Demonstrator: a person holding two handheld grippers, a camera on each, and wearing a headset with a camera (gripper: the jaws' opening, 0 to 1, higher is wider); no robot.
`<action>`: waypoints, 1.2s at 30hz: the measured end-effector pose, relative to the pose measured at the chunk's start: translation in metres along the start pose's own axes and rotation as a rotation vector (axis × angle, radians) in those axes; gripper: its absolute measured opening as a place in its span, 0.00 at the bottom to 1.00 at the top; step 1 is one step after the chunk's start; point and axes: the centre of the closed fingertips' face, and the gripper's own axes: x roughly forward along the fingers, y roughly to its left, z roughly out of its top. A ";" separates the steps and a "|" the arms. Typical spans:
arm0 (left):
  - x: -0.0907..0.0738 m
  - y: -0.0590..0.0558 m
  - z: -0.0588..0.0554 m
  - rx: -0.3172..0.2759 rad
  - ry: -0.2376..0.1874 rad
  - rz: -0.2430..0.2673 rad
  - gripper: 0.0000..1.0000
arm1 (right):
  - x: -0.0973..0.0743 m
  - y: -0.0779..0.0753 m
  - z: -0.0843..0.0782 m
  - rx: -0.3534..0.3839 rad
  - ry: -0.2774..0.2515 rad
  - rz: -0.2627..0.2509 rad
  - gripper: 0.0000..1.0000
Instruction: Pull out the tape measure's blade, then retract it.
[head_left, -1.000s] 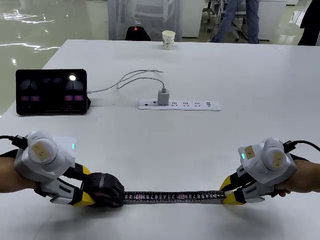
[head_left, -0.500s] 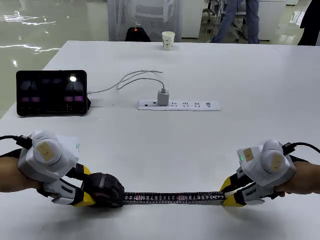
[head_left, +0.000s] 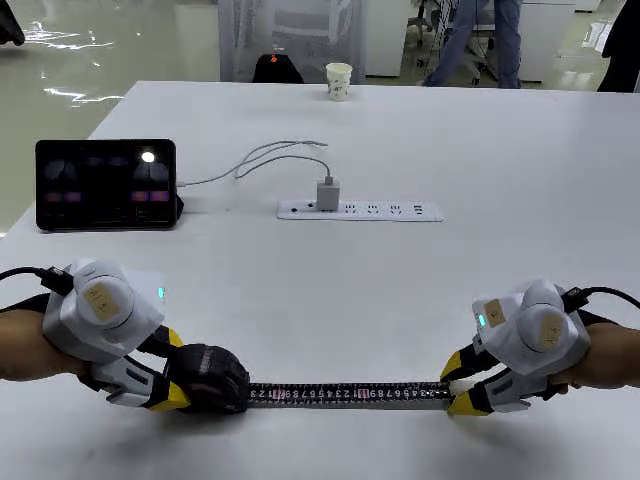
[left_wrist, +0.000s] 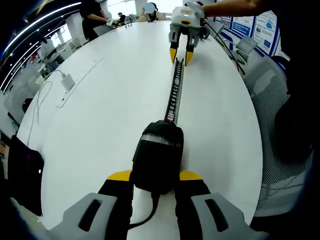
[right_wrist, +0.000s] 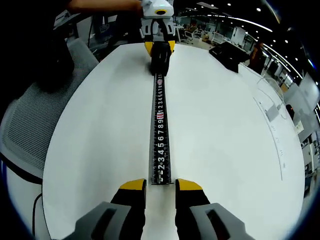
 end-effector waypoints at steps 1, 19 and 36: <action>0.000 0.000 0.000 -0.001 0.002 0.003 0.27 | 0.000 0.001 0.000 -0.003 0.004 0.001 0.19; -0.022 -0.001 0.003 -0.127 -0.076 0.096 0.46 | -0.018 0.007 0.002 0.090 -0.020 -0.073 0.38; -0.034 -0.023 -0.002 -0.266 -0.140 0.135 0.61 | -0.027 0.027 0.003 0.222 -0.069 -0.134 0.54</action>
